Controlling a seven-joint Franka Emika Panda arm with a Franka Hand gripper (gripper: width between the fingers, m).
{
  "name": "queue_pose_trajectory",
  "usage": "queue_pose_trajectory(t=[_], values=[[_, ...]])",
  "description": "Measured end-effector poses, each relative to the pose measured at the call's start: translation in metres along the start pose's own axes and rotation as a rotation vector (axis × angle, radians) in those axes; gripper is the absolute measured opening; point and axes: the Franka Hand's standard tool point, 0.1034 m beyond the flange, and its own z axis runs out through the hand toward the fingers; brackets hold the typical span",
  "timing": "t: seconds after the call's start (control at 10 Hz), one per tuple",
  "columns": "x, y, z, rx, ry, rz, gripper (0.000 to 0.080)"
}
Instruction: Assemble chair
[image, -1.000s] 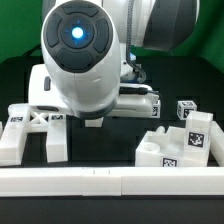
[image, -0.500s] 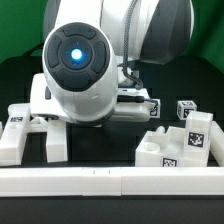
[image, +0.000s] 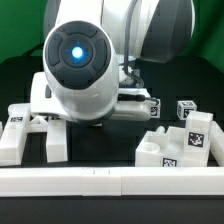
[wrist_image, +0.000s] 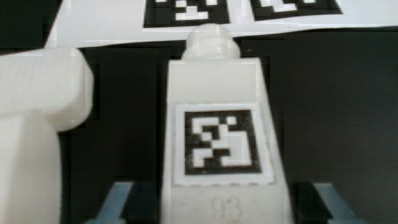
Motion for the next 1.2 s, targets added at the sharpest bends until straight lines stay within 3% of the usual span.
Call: queue_pose_trajectory(t=[0.2,0.4,0.5,0.8,1.0,1.2], values=[[-0.013,-0.005,-0.023,0.004,0.013,0.013,0.0288],[-0.028,-0.007,-0.046,0.044,0.011,0.031,0.0291],[-0.034,-0.007,-0.052,0.048,0.013,0.031,0.0291],[-0.029,-0.006,-0.053,0.046,0.039,0.031,0.0291],[-0.017,-0.007,-0.066,0.038,0.207,0.024,0.0291],[-0.026,-0.012,-0.083,0.044,0.311,0.017,0.0291]])
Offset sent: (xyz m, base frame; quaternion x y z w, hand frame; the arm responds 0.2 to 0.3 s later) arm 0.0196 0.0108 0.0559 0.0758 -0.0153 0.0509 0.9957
